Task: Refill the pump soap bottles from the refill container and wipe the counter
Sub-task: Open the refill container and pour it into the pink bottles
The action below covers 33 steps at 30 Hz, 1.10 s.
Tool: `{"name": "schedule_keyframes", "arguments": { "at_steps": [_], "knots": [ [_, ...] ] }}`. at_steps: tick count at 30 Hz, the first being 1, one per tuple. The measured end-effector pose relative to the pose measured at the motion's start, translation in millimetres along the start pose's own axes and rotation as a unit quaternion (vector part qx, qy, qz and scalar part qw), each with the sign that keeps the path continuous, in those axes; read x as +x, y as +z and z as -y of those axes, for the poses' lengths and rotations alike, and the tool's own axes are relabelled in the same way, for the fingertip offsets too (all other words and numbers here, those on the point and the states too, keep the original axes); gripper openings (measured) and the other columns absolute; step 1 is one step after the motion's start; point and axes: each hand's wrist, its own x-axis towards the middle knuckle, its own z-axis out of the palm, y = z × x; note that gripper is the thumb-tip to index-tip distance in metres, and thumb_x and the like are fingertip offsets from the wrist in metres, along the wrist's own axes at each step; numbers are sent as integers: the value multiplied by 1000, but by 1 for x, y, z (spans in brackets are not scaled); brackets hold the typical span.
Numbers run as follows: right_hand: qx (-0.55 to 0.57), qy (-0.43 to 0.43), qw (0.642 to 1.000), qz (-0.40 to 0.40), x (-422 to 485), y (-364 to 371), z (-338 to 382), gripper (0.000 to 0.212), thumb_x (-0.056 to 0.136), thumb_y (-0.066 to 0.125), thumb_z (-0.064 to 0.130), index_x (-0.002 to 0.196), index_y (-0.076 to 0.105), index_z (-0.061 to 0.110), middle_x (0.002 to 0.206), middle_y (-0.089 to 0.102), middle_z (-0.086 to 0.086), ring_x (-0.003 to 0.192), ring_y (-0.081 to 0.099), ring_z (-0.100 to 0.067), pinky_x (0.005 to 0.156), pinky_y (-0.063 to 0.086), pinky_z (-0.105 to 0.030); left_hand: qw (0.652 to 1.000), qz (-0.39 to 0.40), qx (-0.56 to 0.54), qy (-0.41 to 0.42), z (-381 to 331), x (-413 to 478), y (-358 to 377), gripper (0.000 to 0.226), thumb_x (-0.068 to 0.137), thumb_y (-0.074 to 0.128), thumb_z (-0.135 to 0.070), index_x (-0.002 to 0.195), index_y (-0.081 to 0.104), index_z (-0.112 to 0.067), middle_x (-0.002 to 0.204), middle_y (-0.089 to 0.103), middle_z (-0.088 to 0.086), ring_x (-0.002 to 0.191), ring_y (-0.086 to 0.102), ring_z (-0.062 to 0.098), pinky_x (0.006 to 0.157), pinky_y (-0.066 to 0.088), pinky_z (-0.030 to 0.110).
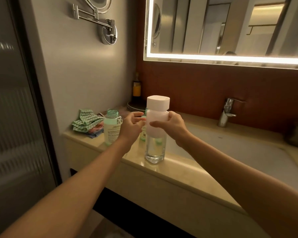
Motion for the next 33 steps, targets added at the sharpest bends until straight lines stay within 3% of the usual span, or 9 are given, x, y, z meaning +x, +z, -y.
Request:
{"name": "schedule_keyframes", "arguments": {
  "at_steps": [4,7,10,12,15,20,24,29,33],
  "knots": [
    [12,2,1000,13,0,0,-2,61,69,79,23,121,51,6,117,59,-10,107,57,-24,92,50,-42,1000,10,-16,13,-1,-2,4,22,94,48,-20,115,52,-18,109,61,1,100,58,16,81,50,31],
    [36,5,997,73,-1,-8,1,61,74,75,27,126,47,9,119,58,-7,110,56,-22,85,51,-33,999,20,-29,20,0,-3,6,23,95,43,-21,118,51,-18,112,59,1,101,58,14,79,50,28],
    [79,8,995,59,0,-21,10,84,77,69,39,142,26,9,136,47,-10,119,50,-23,86,45,-28,997,60,-37,42,7,-5,8,30,95,46,-25,124,44,-19,118,53,-2,103,55,9,76,48,22],
    [80,-9,997,11,4,-28,20,89,79,62,49,147,16,14,145,36,-10,126,43,-23,92,40,-31,994,82,-36,60,13,-6,10,49,90,51,-43,131,35,-21,125,48,-4,103,53,2,76,46,16],
    [-2,-72,997,-36,10,-33,39,78,81,56,55,143,25,21,144,37,-5,124,44,-20,87,40,-28,993,86,-11,83,17,-8,17,96,59,57,-78,134,27,-25,129,45,-7,110,51,7,80,47,15],
    [-164,-128,978,20,24,-35,61,72,79,56,58,137,38,18,130,52,-4,106,51,-13,78,42,-23,993,57,48,89,11,-7,33,94,64,77,-50,134,25,-18,121,46,-1,103,53,17,78,51,26],
    [-233,-164,958,35,31,-34,64,66,79,61,53,132,46,16,116,60,-3,94,53,-12,74,44,-22,986,9,139,94,14,-8,41,79,69,79,-31,129,32,-12,108,47,-2,93,52,19,73,48,30],
    [-175,-150,964,132,35,-38,60,44,89,57,36,130,49,20,126,55,-1,110,54,-16,73,45,-16,979,0,175,106,18,-7,41,77,67,80,-33,125,33,-11,104,47,-3,87,52,18,67,45,27],
    [-201,-152,961,116,35,-37,64,58,88,47,51,137,39,22,141,42,-2,125,44,-19,93,41,-29,978,2,183,99,18,-8,42,77,68,80,-34,124,31,-12,107,48,-1,88,52,19,71,50,31]
  ]
}}
